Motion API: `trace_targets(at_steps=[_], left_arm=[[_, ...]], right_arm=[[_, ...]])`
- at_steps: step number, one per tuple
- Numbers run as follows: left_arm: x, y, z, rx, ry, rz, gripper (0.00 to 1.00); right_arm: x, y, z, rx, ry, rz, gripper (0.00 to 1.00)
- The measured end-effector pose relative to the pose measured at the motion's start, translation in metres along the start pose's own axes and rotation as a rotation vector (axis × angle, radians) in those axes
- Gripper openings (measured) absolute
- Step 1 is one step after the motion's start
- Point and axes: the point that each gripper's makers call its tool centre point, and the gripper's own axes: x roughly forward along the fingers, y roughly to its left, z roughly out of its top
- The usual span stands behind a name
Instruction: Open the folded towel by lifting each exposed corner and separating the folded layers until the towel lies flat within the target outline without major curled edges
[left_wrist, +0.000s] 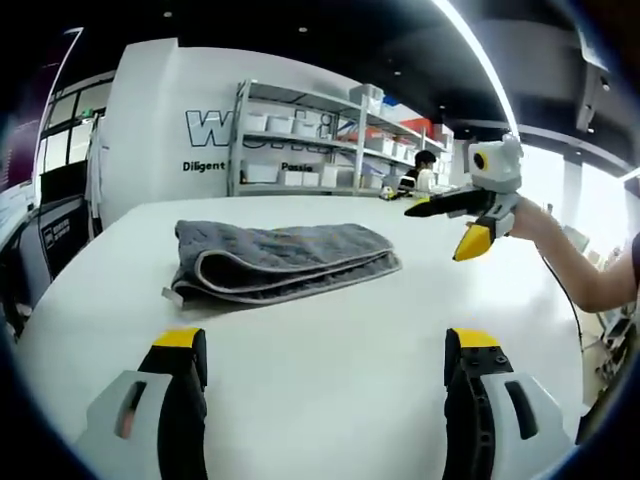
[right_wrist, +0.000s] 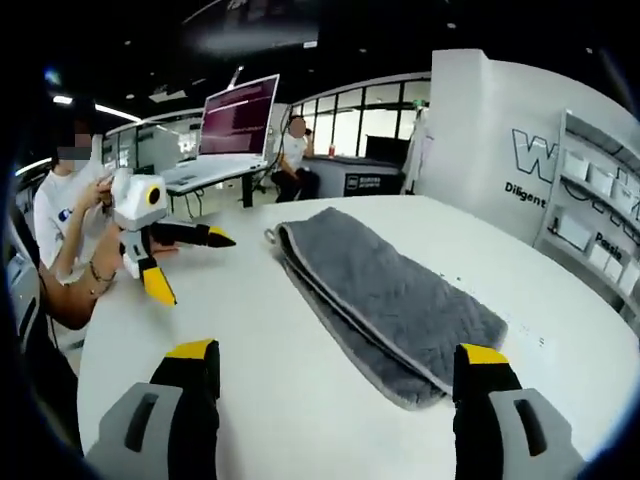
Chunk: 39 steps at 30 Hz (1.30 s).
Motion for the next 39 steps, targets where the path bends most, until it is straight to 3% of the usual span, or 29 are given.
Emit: trace_targets(at_steps=[4,9,18,25,34,39], left_arm=[[0.001,-0.001,-0.002,0.010,0.011,0.000,0.98],[0.003,0.000,-0.007,0.016,0.032,0.002,0.97],[0.005,0.003,-0.013,0.026,0.057,0.011,0.97],[0.007,0.005,-0.019,0.040,0.083,0.016,0.97],[0.003,0.010,-0.014,0.034,0.070,0.027,0.97],[0.005,0.010,-0.014,0.035,0.070,0.026,0.96]], right_arm=[[-0.018,0.007,-0.014,-0.008,-0.004,-0.021,0.99],[-0.030,0.014,-0.020,0.035,-0.065,-0.028,0.99],[-0.035,0.003,-0.050,0.056,-0.041,-0.042,0.99],[-0.042,0.008,-0.047,0.043,-0.051,-0.042,0.99],[-0.040,0.018,-0.038,0.010,-0.063,-0.027,0.99],[-0.042,0.014,-0.040,-0.019,-0.037,-0.038,0.99]])
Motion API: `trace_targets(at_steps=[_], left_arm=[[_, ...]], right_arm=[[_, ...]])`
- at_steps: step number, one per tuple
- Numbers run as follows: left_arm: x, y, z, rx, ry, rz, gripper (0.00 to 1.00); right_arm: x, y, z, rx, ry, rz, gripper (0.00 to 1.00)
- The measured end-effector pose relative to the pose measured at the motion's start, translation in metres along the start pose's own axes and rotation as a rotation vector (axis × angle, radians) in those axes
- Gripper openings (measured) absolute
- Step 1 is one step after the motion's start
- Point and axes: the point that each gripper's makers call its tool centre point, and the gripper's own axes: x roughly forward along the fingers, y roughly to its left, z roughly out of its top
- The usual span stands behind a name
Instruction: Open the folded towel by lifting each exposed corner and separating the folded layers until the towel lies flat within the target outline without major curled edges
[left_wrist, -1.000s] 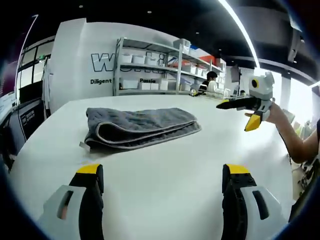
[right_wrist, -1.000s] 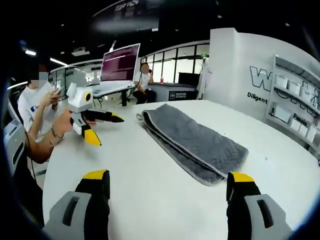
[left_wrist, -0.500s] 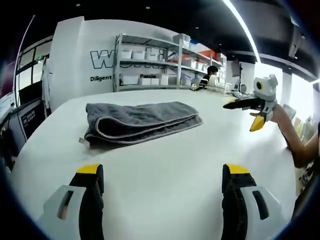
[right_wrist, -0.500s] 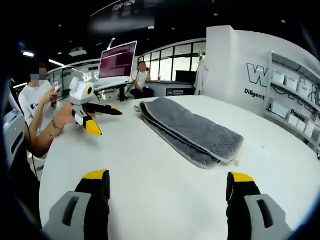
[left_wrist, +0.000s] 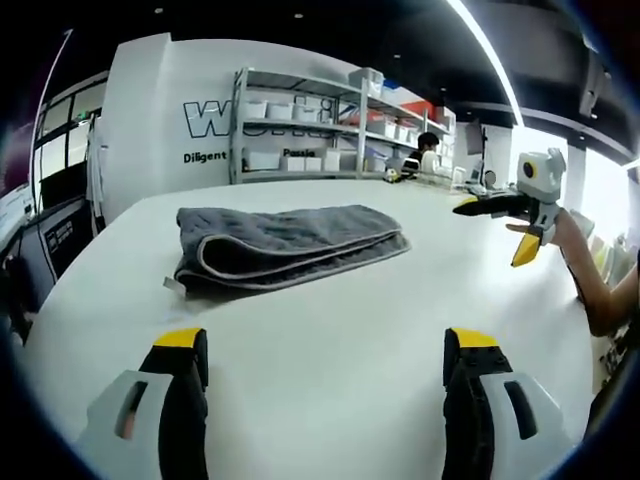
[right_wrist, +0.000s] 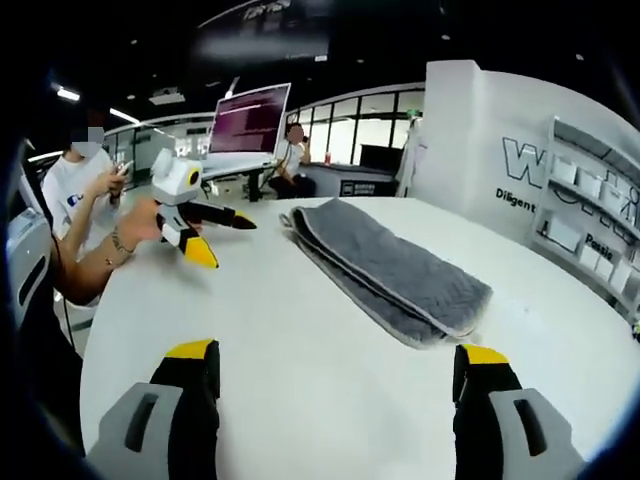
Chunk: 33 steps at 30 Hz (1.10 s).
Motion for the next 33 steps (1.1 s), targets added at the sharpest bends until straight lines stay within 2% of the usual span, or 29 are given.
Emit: trace_targets(at_steps=[6,11,14,18,25,33], left_arm=[[-0.001,0.004,0.006,-0.008,-0.008,0.011,0.95],[-0.002,0.008,0.015,0.025,-0.007,0.034,0.95],[-0.001,0.013,0.021,0.045,-0.003,0.047,0.94],[0.002,0.020,0.023,0.058,0.010,0.061,0.94],[0.012,0.033,0.032,0.060,0.018,0.061,0.92],[0.033,0.059,0.040,0.074,0.038,0.071,0.88]], right_arm=[[-0.011,-0.012,0.008,-0.028,-0.014,-0.039,0.98],[-0.016,-0.025,0.010,-0.059,-0.009,-0.075,0.95],[-0.015,-0.032,0.007,-0.057,0.000,-0.080,0.91],[-0.010,-0.037,0.006,-0.072,0.002,-0.087,0.81],[0.011,-0.039,0.002,-0.050,0.017,-0.015,0.60],[0.037,-0.043,0.004,-0.007,0.021,0.033,0.53]])
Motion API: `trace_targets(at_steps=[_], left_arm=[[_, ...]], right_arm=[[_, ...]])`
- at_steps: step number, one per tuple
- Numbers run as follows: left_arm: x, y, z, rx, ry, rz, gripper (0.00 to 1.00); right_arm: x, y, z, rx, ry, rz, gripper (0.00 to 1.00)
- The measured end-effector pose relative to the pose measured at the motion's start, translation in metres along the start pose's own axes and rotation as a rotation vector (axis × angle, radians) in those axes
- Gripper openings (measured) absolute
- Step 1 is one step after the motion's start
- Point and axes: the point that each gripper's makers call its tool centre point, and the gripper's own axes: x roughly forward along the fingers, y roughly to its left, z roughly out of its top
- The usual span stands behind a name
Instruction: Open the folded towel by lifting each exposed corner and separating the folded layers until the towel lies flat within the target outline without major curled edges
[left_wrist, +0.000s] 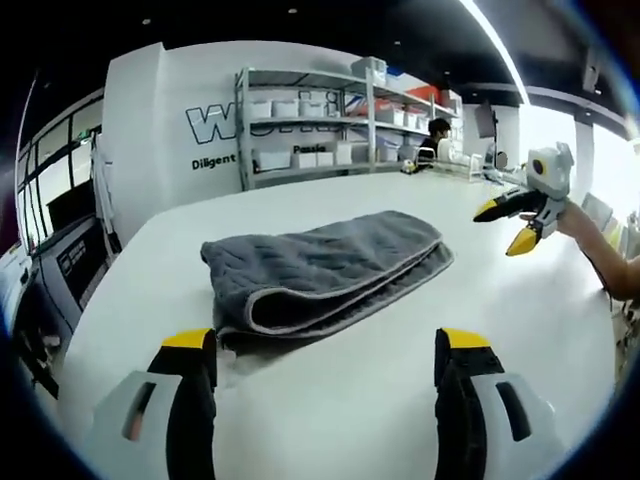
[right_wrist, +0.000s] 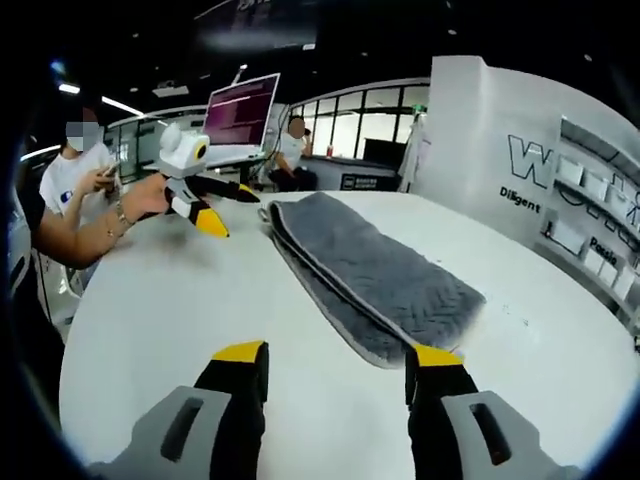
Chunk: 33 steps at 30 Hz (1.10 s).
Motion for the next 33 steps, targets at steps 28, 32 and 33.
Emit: trace_targets(at_steps=[28,32,33], left_arm=[[0.040,0.059,-0.022,0.130,0.079,0.081,0.39],[0.044,0.057,-0.023,0.172,0.086,0.082,0.33],[0.044,0.058,-0.022,0.170,0.084,0.082,0.32]], right_arm=[[0.053,-0.032,-0.030,0.016,0.084,-0.007,0.31],[0.053,-0.035,-0.030,0.014,0.090,-0.011,0.25],[0.052,-0.036,-0.030,0.014,0.094,-0.016,0.24]])
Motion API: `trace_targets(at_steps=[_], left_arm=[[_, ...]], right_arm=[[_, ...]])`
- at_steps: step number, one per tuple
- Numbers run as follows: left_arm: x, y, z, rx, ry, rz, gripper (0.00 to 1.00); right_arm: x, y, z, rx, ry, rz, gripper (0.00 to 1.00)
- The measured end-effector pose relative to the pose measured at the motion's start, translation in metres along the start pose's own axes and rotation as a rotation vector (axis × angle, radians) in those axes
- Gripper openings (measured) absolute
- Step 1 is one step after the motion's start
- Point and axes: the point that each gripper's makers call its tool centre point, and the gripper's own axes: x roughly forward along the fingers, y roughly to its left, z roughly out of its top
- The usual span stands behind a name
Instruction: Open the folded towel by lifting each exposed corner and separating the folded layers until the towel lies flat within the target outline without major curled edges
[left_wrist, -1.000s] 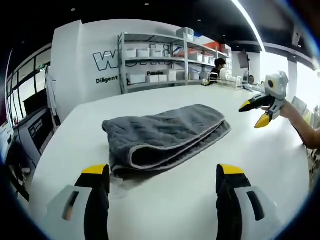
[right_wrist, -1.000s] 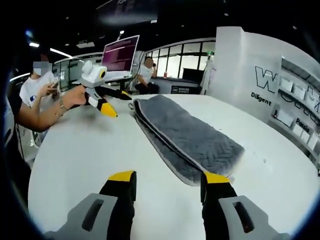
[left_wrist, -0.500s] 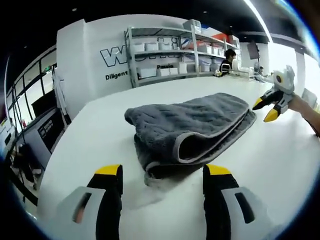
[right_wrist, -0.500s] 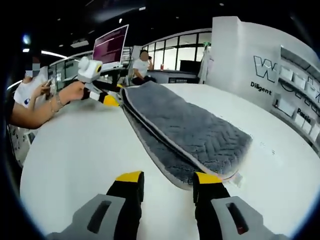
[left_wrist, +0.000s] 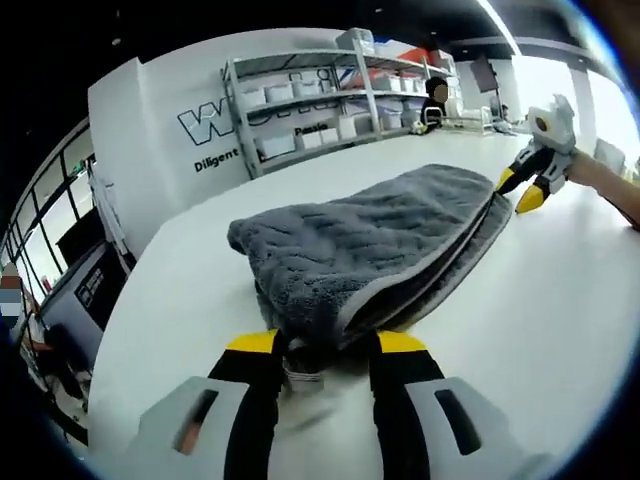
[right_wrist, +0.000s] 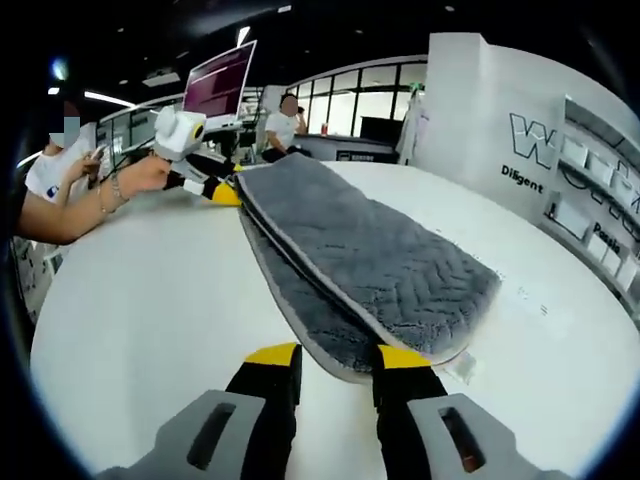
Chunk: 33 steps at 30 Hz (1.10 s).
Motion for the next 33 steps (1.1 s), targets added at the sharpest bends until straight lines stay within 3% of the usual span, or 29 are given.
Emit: trace_targets(at_steps=[10,15,33], left_arm=[[0.000,-0.001,0.001,-0.013,-0.018,-0.002,0.09],[-0.001,-0.004,-0.001,-0.037,-0.007,-0.014,0.07],[-0.027,-0.036,-0.007,-0.040,0.004,-0.105,0.05]], right_arm=[[-0.001,0.001,0.001,0.012,-0.012,-0.011,0.09],[-0.005,0.006,0.000,-0.012,-0.003,-0.017,0.04],[-0.030,0.024,-0.018,-0.029,0.033,0.019,0.04]])
